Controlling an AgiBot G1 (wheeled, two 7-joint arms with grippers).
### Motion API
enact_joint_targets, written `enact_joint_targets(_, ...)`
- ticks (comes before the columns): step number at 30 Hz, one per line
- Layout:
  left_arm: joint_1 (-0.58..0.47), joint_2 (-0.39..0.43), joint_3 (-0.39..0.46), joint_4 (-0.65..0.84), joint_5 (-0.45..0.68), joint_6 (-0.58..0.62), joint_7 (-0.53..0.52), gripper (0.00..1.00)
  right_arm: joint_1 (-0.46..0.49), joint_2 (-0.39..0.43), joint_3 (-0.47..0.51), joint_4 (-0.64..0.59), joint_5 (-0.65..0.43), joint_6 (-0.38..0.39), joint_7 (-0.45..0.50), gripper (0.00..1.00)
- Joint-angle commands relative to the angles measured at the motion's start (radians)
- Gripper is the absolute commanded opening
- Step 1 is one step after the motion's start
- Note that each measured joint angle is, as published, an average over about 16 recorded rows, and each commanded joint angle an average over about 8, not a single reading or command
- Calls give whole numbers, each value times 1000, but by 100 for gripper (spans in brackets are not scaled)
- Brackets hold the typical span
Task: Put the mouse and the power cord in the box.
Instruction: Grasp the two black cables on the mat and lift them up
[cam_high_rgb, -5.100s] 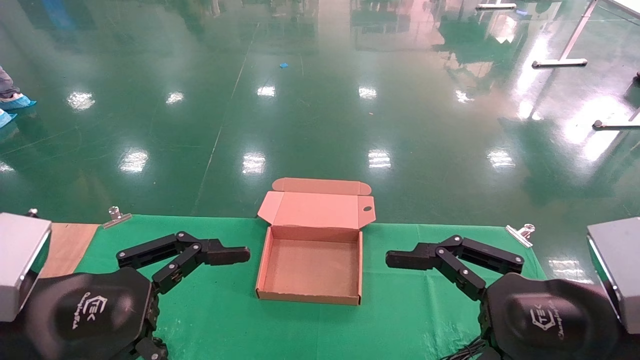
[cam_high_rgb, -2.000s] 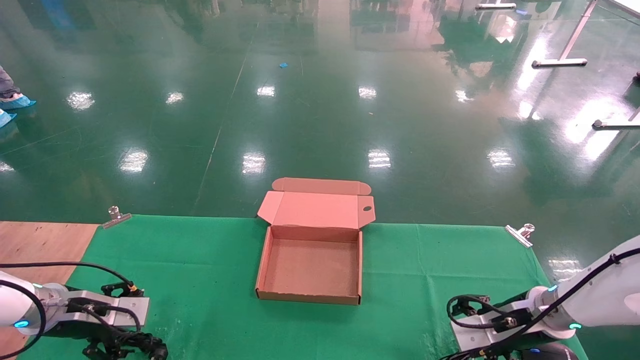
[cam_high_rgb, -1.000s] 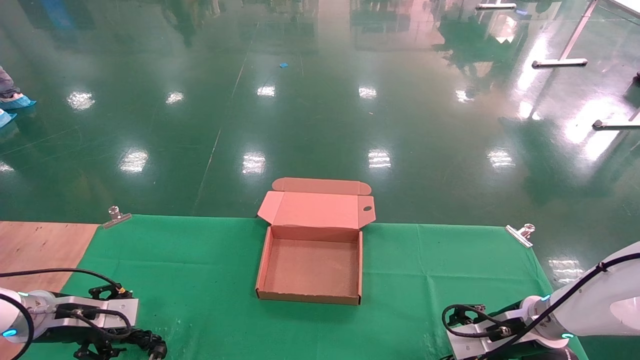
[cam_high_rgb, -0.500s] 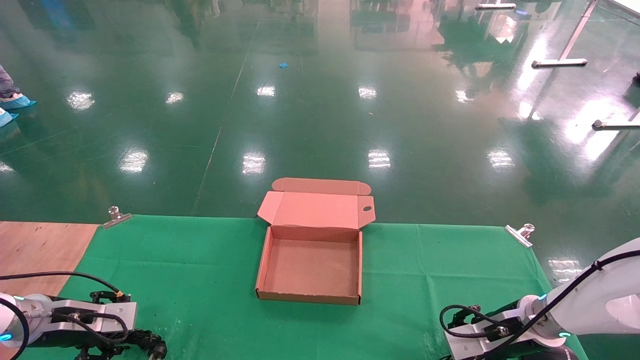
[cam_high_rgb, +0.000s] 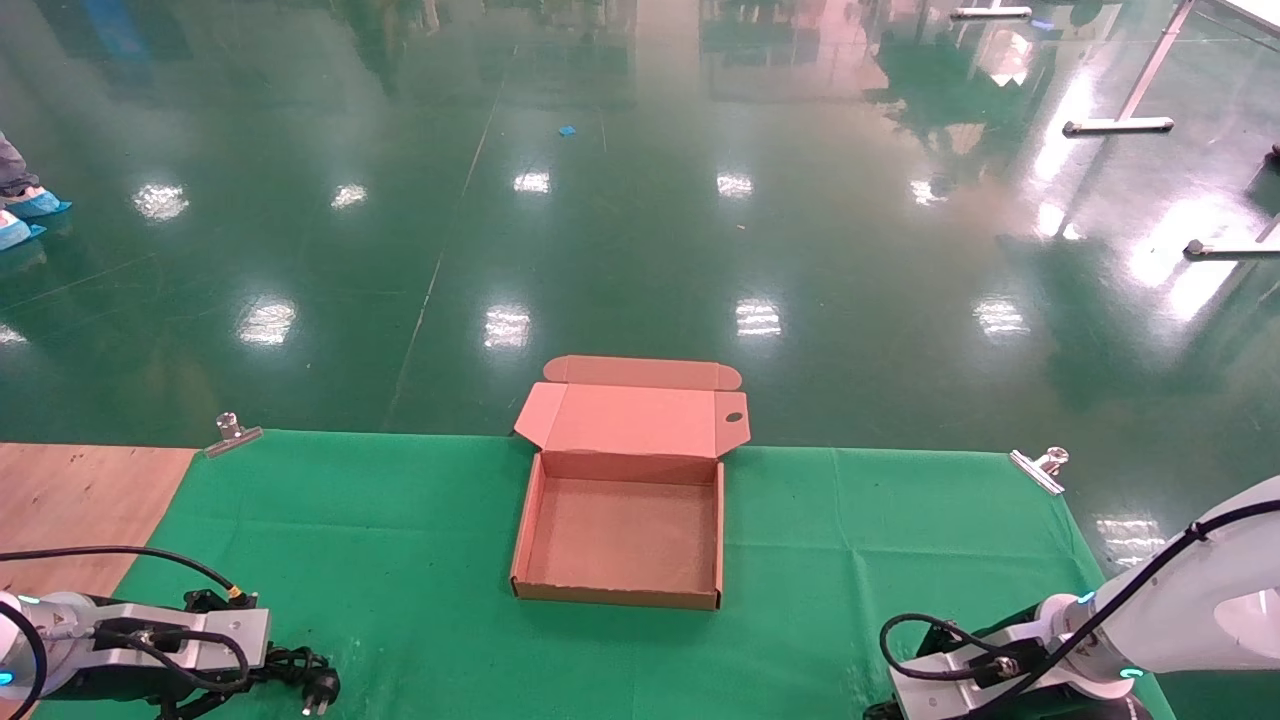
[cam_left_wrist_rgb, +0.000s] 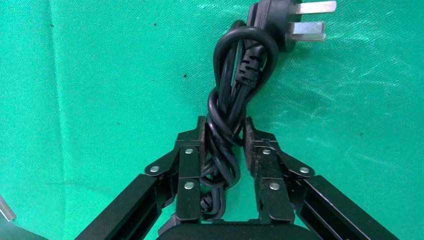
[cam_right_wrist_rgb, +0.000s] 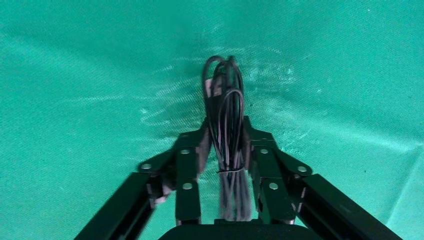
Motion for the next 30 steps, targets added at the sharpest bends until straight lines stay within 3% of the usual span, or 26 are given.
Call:
enact_joint_targets(1, -1, -1, 0, 0, 0, 1, 2, 0, 0, 0, 1, -1, 2, -3, 1, 0)
enact_joint_targets(8, -27, -14, -3, 1, -4, 60, 4, 0, 28, 17, 8, 1, 12, -46, -4, 0)
enact_joint_targets(14, -81, -33, -1, -2, -2, 210, 13, 0, 73, 43, 18, 9, 27, -109, -19, 0)
enact_joint_targets(21, -163, -46, 0, -20, -1, 351, 26, 0, 164, 78, 32, 30, 47, -200, -32, 0)
enact_joint_targets(30, -281, -9, -1, -59, -2, 413, 9, 0, 304, 97, 47, 82, 68, -311, -12, 0)
